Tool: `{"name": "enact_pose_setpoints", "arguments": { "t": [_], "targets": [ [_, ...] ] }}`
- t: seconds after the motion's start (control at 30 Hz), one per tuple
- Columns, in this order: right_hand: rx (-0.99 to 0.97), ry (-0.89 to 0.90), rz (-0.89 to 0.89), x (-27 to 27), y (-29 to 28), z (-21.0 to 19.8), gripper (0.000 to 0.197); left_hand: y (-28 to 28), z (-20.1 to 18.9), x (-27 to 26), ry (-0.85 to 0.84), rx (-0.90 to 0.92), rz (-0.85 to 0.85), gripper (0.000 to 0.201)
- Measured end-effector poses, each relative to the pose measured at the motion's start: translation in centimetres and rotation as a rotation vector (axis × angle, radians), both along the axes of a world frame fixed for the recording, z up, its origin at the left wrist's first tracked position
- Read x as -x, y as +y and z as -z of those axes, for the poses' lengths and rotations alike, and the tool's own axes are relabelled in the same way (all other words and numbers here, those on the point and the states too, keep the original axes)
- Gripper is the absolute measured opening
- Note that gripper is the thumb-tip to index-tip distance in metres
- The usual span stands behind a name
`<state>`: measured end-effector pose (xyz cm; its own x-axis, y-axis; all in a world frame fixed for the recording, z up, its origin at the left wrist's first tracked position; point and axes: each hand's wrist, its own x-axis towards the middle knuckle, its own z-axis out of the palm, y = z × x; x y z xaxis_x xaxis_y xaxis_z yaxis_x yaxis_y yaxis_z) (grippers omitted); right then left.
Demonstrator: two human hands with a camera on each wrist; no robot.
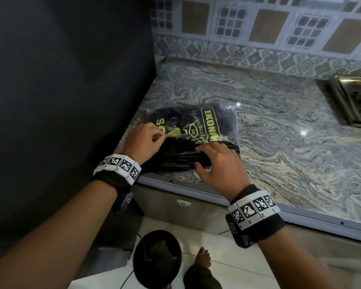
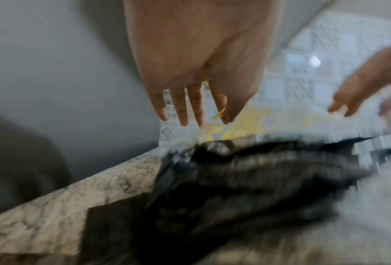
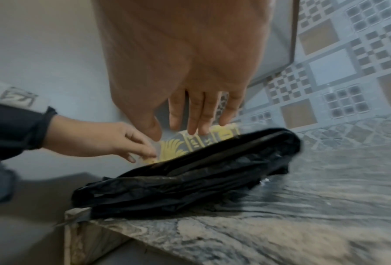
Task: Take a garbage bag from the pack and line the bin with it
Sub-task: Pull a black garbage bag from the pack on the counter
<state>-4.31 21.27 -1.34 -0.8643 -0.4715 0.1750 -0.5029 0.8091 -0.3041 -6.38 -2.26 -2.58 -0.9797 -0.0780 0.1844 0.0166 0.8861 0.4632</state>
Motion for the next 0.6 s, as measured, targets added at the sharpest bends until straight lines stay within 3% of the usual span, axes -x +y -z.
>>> {"name": "enact_pose_setpoints", "arguments": {
  "t": [0.13, 0.37, 0.47, 0.6],
  "targets": [
    [0.015, 0.074, -0.109, -0.2, -2.4, -0.4, 0.042, -0.8, -1.7, 0.5, 0.021, -0.193, -0.069, 0.019],
    [-0.203, -0.056, -0.232, 1.0, -7.8, 1.4, 0.068, -1.0, -2.7, 0.9, -0.047, -0.233, -0.068, 0.020],
    [-0.258, -0.049, -0.222, 1.8, -8.6, 2.0, 0.054, -1.1, -2.6, 0.8, -0.058, -0.247, -0.076, 0.020],
    [-0.190, 0.003, -0.189, 2.4, -8.6, 2.4, 0.027, -1.2, -2.6, 0.7, -0.062, -0.259, -0.074, 0.020]
  ]
}}
